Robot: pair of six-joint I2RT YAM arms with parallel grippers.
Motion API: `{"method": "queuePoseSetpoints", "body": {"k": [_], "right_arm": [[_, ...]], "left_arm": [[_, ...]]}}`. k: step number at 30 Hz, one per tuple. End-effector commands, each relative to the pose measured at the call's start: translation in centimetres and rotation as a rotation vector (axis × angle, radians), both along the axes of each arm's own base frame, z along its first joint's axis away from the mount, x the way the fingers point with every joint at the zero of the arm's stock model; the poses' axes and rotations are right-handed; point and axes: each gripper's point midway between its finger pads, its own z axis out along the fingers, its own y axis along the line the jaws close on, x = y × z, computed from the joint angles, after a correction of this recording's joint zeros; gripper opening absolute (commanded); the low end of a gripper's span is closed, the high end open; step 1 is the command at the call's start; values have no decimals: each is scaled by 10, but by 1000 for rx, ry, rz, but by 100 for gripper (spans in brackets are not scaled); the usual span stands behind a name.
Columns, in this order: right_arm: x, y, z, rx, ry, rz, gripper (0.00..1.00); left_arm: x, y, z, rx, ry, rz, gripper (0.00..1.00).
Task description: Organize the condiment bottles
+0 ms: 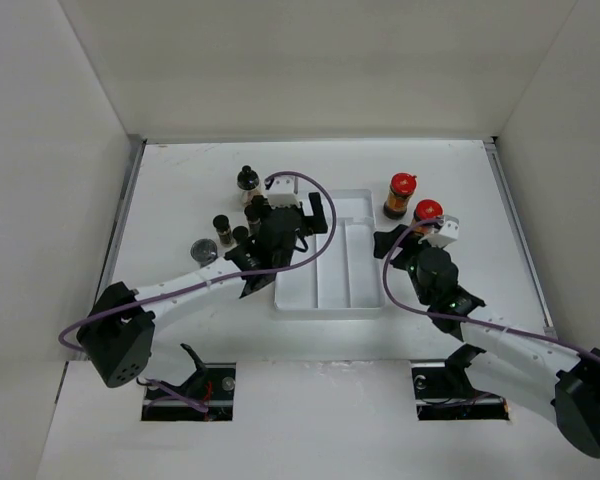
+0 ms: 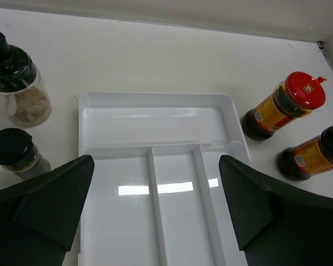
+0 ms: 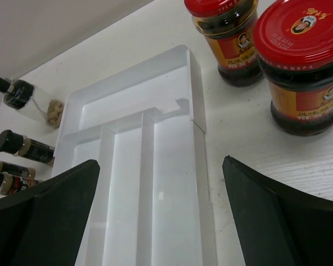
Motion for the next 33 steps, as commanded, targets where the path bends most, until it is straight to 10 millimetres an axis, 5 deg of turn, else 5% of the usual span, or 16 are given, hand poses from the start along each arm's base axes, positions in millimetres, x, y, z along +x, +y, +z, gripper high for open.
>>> {"method": "queuePoseSetpoints", "body": {"k": [1, 4, 8, 11, 16, 19, 21, 25, 27, 30, 33], "right_arm": [[8, 12, 46, 48, -117, 23, 100], [7, 16, 52, 51, -124, 46, 99], [8, 19, 61, 48, -124, 59, 49], [9, 18, 67, 26, -108, 49, 23], [15, -17, 95, -67, -112, -64, 12], [27, -52, 108, -158, -77, -189, 16], [35, -75, 105, -206, -31, -274, 29], [47, -92, 88, -274, 41, -330, 77], [53, -100, 74, -323, 90, -343, 93], [62, -110, 54, -363, 160, -357, 100], [72, -117, 38, -377, 208, -366, 100]], "left_arm": [[1, -6, 11, -47, -52, -19, 100], [-1, -9, 7, -54, -64, -43, 100], [-6, -17, 2, -53, -81, -78, 100], [-4, -10, -1, -49, -87, -54, 100], [-12, 5, -6, -54, -89, -18, 100], [-18, 6, -11, -115, -89, -28, 100], [-23, 2, -12, -141, -92, -63, 99], [-29, -5, -17, -174, -101, -120, 46], [-33, -10, -20, -170, -95, -150, 35], [-37, -18, -22, -170, -92, -187, 35], [-37, -19, -25, -178, -96, -195, 49]]}}
